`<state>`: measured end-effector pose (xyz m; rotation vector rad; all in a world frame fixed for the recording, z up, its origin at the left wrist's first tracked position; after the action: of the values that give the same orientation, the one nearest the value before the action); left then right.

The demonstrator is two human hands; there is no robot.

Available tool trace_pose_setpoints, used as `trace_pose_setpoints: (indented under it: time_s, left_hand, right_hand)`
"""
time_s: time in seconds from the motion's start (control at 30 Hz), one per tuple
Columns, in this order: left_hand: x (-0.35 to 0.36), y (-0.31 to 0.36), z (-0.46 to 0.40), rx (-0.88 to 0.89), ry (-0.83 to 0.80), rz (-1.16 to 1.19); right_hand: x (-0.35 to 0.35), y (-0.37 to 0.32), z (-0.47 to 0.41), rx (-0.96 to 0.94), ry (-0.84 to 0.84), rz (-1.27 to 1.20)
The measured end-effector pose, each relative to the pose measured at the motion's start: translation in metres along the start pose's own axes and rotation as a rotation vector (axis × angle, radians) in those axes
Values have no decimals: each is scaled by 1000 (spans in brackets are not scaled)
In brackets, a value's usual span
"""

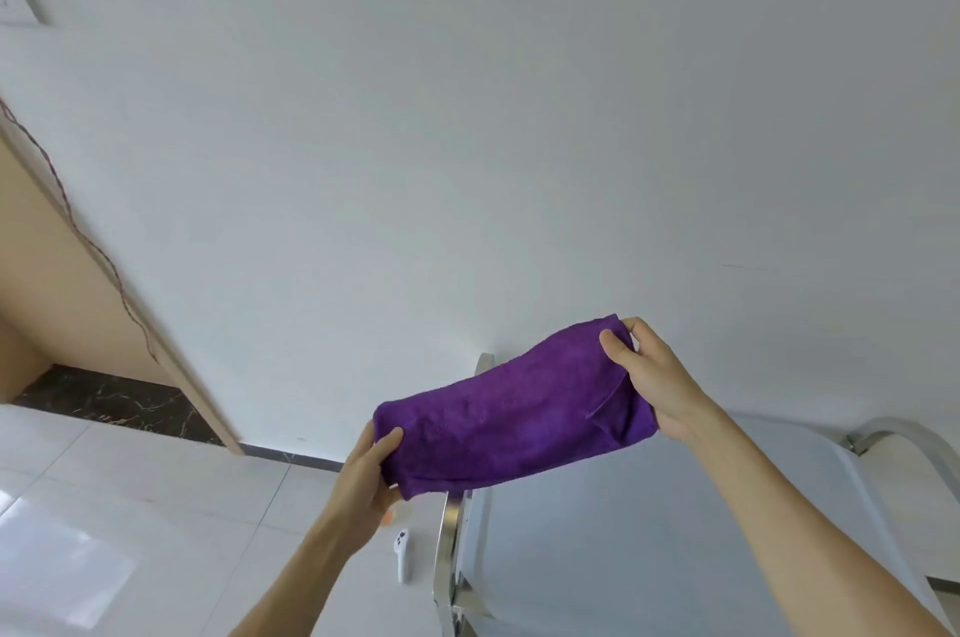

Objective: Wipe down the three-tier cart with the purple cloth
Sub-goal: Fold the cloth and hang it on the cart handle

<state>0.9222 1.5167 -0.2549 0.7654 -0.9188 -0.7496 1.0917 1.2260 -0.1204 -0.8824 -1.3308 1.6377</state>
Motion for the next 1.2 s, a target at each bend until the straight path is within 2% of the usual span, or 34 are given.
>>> trace_pose_setpoints:
  time_s: [0.17, 0.3, 0.47, 0.57, 0.67, 0.8, 0.93, 1.2]
  left_hand:
    - [-21, 51, -32, 75, -1, -226]
    - [-25, 51, -52, 60, 21, -346]
    - [-35, 9, -65, -81, 35, -571]
    - [-37, -9, -67, -91, 32, -688]
    - [-20, -22, -65, -96, -51, -698]
    - [19, -39, -53, -146, -193, -619]
    - [32, -49, -43, -210, -185, -471]
    - [38, -50, -41, -275, -207, -400]
  right_hand:
    - [5, 53, -24, 91, 149, 91]
    - [13, 83, -36, 163, 262, 158]
    - [24, 148, -28, 460, 180, 226]
    - [26, 172, -19, 516, 160, 329]
    - [50, 182, -12, 530, 28, 389]
    - [102, 177, -4, 475, -120, 331]
    - [154, 179, 8, 487, -248, 226]
    - [172, 175, 6, 413, -188, 300]
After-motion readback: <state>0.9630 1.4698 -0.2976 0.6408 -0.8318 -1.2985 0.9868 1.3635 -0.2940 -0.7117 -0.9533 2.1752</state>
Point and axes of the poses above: each hand's wrist, its own z-axis away from the middle knuckle, its own x-axis out of the palm, y = z × x, the point moved 8 cm from there along -z, towards the middle knuckle, and after that the axes turned 3 degrees about -y, right-handed, at the moved point
